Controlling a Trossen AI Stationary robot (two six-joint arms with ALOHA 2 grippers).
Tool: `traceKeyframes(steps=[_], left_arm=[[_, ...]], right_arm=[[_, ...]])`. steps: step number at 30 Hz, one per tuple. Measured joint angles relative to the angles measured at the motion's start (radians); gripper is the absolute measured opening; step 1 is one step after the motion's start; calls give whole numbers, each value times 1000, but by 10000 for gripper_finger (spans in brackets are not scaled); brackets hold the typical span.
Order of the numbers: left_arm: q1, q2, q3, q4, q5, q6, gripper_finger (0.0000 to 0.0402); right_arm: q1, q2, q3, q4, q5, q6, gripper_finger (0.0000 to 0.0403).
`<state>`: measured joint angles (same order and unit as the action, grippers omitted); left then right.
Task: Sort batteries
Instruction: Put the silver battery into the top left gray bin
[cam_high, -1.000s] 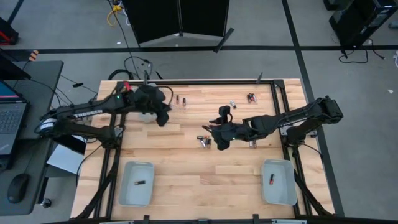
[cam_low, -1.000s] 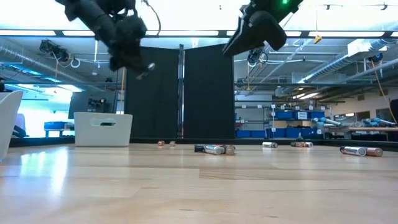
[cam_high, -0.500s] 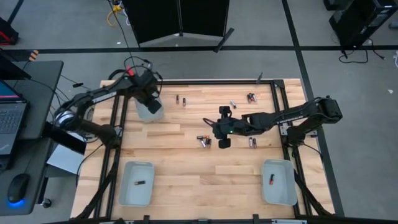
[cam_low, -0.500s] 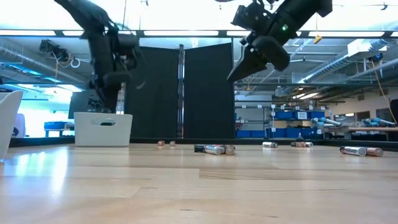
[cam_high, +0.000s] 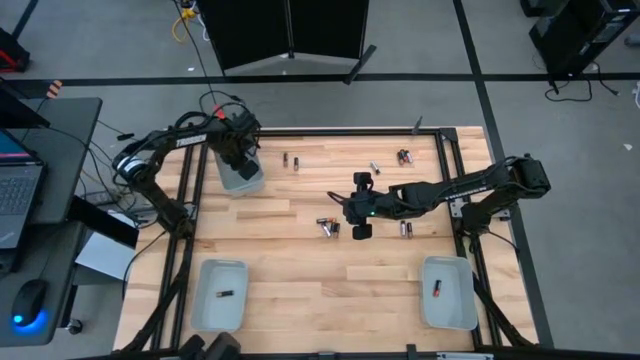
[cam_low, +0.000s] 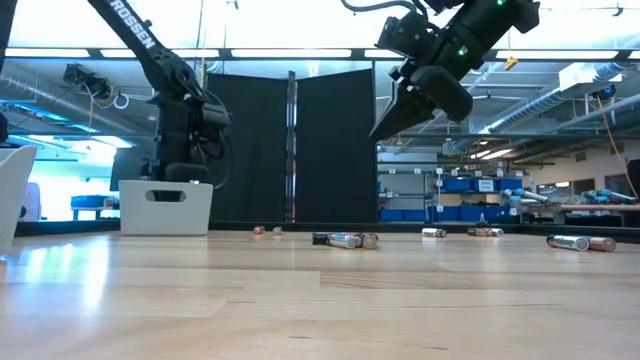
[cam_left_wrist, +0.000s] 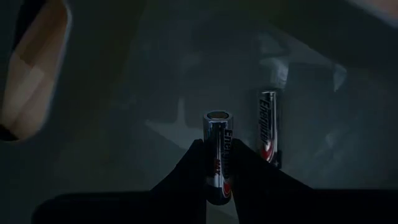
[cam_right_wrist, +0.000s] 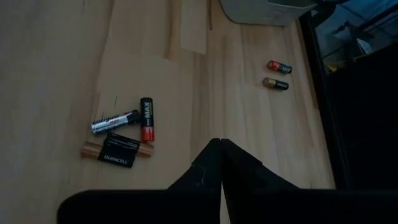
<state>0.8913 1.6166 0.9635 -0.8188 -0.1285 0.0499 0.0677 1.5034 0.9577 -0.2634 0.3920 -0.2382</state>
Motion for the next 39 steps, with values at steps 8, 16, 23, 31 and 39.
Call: traceKeyframes(steps=[8,16,23,31,39], left_arm=[[0,37,3,-3,-4,21,48],[-2,49,3,-4,-2,29,76],[-3,41,3,-10,0,39,134],[-59,-91,-3,25,1,46,139],[-192,-338,-93,258,2,-8,140]], right_arm=[[0,0,0,0,0,-6,9],[0,0,0,0,0,-12,12],[0,0,0,0,0,-16,12],[0,0,0,10,0,40,12],[0,0,-36,93,-27,137,11]])
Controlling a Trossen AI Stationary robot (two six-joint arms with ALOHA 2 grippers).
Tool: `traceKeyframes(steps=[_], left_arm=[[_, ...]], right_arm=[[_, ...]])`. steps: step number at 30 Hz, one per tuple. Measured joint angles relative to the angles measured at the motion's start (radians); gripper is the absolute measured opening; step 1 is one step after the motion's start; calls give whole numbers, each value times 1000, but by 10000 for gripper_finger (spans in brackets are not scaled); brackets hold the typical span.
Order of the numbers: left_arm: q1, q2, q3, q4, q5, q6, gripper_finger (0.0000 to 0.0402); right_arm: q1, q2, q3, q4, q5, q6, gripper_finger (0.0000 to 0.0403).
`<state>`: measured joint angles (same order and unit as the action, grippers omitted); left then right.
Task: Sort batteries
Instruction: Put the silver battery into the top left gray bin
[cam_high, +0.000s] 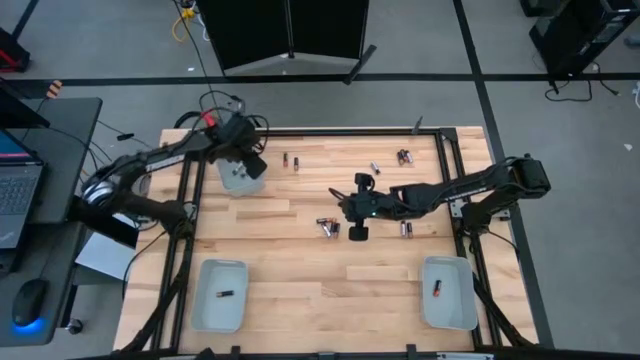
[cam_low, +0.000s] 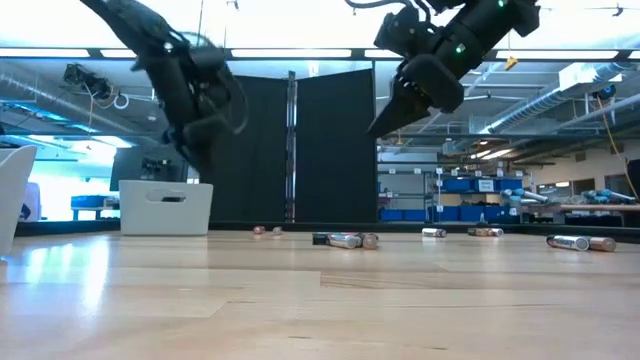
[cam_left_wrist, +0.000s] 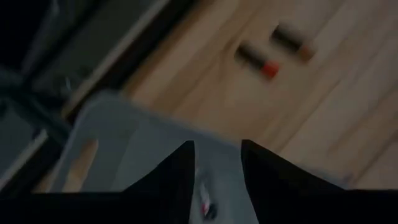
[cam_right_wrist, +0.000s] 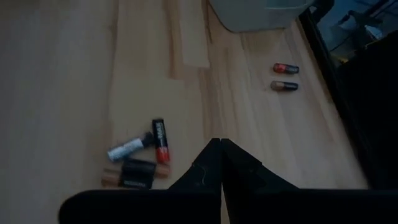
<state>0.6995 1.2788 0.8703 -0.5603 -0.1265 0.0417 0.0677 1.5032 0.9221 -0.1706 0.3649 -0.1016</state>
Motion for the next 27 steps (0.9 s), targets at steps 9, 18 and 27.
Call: traceKeyframes(steps=[9,18,27], left_arm=[[-195,-194,-194,507,41,-82,141],[-309,-174,-408,1099,165,-14,141],[-316,-175,-527,1399,340,-49,141]], right_arm=[[5,0,-198,320,-56,220,11],[-18,0,-252,308,67,362,22],[-200,0,-252,220,2,555,44]])
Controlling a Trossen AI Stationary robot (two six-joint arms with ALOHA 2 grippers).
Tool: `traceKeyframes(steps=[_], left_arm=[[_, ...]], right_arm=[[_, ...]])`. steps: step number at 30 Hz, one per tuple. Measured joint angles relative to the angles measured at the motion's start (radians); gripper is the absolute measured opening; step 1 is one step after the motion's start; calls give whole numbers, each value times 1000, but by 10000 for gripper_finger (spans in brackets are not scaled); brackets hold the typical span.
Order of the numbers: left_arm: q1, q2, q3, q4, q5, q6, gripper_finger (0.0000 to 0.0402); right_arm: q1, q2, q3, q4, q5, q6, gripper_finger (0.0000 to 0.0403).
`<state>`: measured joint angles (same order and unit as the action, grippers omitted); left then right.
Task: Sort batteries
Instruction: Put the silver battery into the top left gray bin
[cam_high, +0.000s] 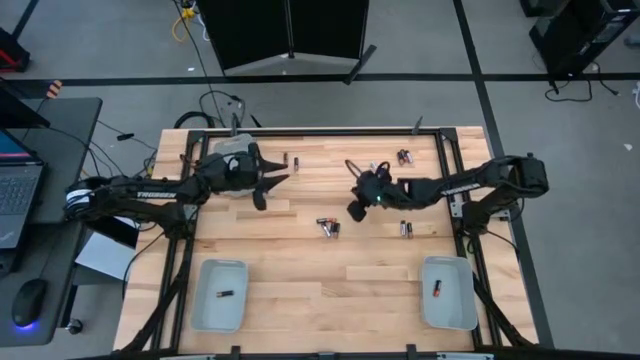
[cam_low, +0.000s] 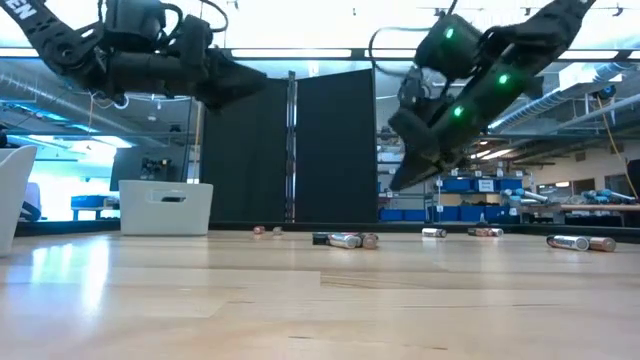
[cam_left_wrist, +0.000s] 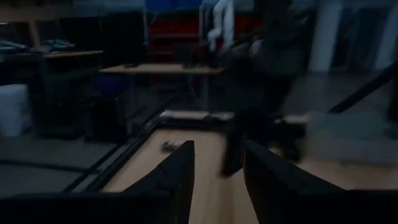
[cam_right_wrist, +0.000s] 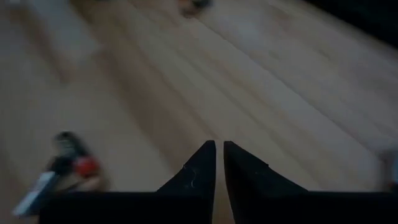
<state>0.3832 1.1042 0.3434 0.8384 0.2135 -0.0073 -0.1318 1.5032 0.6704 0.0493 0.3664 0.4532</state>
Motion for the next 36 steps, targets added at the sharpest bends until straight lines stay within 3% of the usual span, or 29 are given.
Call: traceKeyframes(steps=[5,13,25,32,36], left_arm=[[1,0,-33,23,18,-29,141],[1,14,-41,23,18,-49,141],[1,14,-41,6,21,-24,141],[1,14,-41,-1,26,-23,140],[1,14,-41,-1,28,-26,140]], right_arm=[[-157,0,0,-142,-60,34,68],[-345,0,1,-238,-64,26,113],[-388,36,1,-201,-89,7,195],[-406,143,4,-148,-98,8,194],[-405,167,5,-131,-97,13,166]])
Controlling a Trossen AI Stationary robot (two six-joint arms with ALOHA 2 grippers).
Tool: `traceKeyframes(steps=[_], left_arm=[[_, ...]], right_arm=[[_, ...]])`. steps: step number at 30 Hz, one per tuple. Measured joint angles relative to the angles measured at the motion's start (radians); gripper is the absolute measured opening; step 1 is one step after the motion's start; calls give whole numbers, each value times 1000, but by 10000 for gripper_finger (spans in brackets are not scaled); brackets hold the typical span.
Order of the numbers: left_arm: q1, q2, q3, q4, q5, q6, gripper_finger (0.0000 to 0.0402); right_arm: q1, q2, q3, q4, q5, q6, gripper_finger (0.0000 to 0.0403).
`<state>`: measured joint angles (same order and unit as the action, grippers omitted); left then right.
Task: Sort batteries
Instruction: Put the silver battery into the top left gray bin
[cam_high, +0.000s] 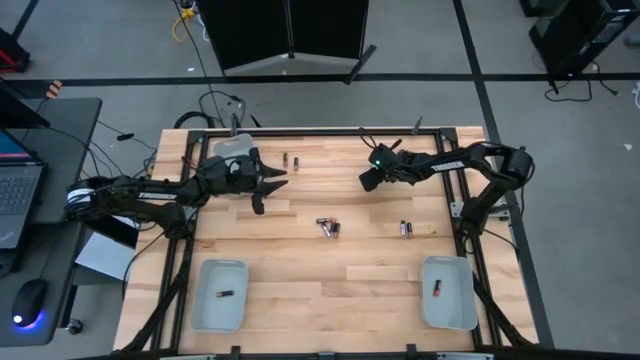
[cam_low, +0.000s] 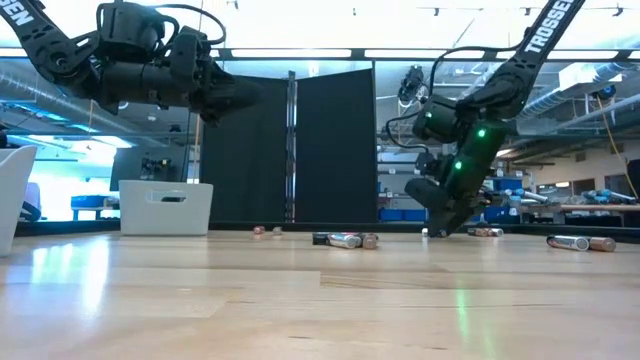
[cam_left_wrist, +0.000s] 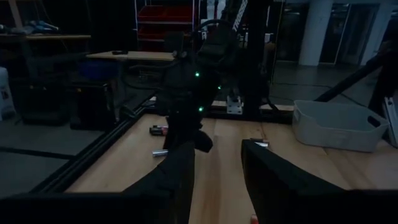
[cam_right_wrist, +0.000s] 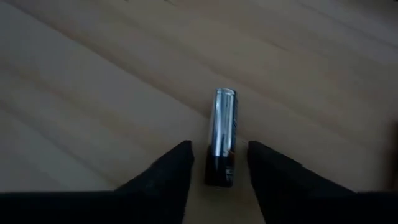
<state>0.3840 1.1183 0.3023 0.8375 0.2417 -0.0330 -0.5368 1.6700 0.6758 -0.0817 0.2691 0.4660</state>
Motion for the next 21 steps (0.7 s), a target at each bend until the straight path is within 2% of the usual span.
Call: traceKeyframes(steps=[6,8,11,17,21], left_arm=[[0,0,0,8,0,-63,140],[0,0,0,8,0,-94,140],[0,0,0,24,0,-136,140],[-2,1,0,102,0,-182,140],[-5,1,9,116,0,-189,140]], right_arm=[[32,-40,-4,1,-32,-47,56],[53,-68,-8,4,-57,-57,56],[103,-105,-7,106,-83,-90,56],[248,-99,-5,536,-177,-179,56],[336,-99,-5,758,-183,-253,56]])
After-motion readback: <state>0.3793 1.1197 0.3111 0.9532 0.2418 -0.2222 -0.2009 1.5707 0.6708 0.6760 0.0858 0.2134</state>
